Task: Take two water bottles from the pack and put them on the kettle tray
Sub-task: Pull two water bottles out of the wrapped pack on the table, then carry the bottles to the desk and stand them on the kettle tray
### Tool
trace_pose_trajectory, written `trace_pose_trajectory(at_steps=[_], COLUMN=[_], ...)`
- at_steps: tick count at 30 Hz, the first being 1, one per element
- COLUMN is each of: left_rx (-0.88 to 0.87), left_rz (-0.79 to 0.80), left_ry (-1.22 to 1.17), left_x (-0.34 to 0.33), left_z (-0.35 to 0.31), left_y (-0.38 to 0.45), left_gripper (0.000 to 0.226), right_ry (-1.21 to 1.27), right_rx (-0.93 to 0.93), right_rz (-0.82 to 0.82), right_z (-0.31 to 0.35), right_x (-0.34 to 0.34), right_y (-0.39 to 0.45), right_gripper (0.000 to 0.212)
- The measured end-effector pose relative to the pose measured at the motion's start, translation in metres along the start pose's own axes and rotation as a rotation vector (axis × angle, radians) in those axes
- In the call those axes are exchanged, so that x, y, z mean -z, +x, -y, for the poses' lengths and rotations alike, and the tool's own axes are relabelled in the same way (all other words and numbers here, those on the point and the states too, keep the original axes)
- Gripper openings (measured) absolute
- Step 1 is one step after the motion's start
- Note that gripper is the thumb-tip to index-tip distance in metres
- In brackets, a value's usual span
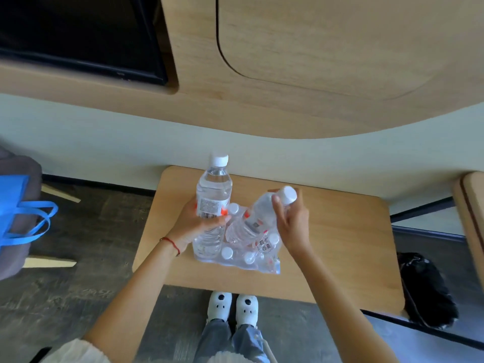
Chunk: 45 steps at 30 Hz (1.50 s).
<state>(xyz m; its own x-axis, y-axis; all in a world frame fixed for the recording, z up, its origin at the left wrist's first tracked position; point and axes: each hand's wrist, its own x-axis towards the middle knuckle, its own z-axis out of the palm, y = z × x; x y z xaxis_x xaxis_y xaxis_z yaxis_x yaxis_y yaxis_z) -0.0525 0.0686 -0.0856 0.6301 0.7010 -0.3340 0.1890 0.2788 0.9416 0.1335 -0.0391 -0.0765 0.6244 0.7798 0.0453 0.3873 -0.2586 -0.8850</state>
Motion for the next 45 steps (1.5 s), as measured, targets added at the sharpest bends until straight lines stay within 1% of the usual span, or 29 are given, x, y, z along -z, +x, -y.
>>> trace_pose_trajectory(at_steps=[1, 3, 5, 8, 10, 12, 14, 17, 20, 24, 31, 34, 36, 38, 40, 42, 44, 45], left_rx=[-0.006, -0.020, -0.046, -0.086, -0.114, -0.136, -0.155, -0.183, -0.205, -0.230, -0.240, -0.236, -0.234, -0.254, -0.274, -0.280, -0.274, -0.265], left_rz=[0.002, -0.018, -0.015, 0.027, 0.053, 0.103, 0.156, 0.240, 0.324, 0.389, 0.482, 0.491, 0.510, 0.506, 0.481, 0.471, 0.515, 0.537], left_ry=[0.006, -0.007, -0.041, -0.073, -0.067, -0.049, -0.030, 0.010, 0.043, 0.071, 0.127, 0.153, 0.168, 0.192, 0.219, 0.219, 0.238, 0.232], left_x=[-0.003, -0.012, -0.022, -0.040, -0.054, -0.070, -0.089, -0.126, -0.176, -0.256, -0.414, -0.481, -0.523, -0.566, -0.611, -0.655, -0.695, -0.715], left_z=[-0.008, -0.021, -0.035, -0.056, -0.069, -0.079, -0.087, -0.100, -0.110, -0.118, -0.102, -0.093, -0.087, -0.082, -0.076, -0.071, -0.073, -0.074], left_y=[-0.003, -0.014, -0.021, -0.031, -0.035, -0.039, -0.042, -0.044, -0.046, -0.056, -0.094, -0.105, -0.109, -0.108, -0.102, -0.090, -0.082, -0.078], left_gripper=[0.053, 0.054, 0.051, 0.044, 0.046, 0.048, 0.045, 0.040, 0.038, 0.034, 0.036, 0.042, 0.042, 0.035, 0.023, 0.022, 0.021, 0.025], right_ry=[0.090, 0.195, 0.278, 0.376, 0.408, 0.385, 0.336, 0.329, 0.347, 0.353, 0.372, 0.364, 0.374, 0.391, 0.394, 0.383, 0.368, 0.360], right_rx=[-0.014, -0.023, -0.028, -0.112, -0.093, -0.062, -0.041, -0.047, -0.042, -0.033, -0.088, -0.127, -0.149, -0.166, -0.190, -0.194, -0.185, -0.183], right_rz=[-0.050, -0.112, -0.090, -0.032, -0.042, -0.082, -0.140, -0.246, -0.362, -0.449, -0.622, -0.679, -0.717, -0.764, -0.822, -0.860, -0.901, -0.919], right_z=[0.016, 0.048, 0.071, 0.097, 0.107, 0.113, 0.113, 0.107, 0.096, 0.071, 0.003, -0.025, -0.043, -0.064, -0.087, -0.109, -0.130, -0.139], right_x=[0.010, 0.034, 0.058, 0.093, 0.112, 0.130, 0.150, 0.188, 0.233, 0.302, 0.429, 0.483, 0.515, 0.549, 0.585, 0.621, 0.654, 0.671], right_y=[0.002, 0.001, 0.003, 0.002, -0.004, -0.013, -0.023, -0.039, -0.059, -0.095, -0.173, -0.196, -0.209, -0.218, -0.222, -0.223, -0.224, -0.223], right_gripper=[0.020, 0.030, 0.029, 0.035, 0.030, 0.022, 0.018, 0.016, 0.015, 0.020, 0.024, 0.027, 0.031, 0.036, 0.039, 0.035, 0.029, 0.029])
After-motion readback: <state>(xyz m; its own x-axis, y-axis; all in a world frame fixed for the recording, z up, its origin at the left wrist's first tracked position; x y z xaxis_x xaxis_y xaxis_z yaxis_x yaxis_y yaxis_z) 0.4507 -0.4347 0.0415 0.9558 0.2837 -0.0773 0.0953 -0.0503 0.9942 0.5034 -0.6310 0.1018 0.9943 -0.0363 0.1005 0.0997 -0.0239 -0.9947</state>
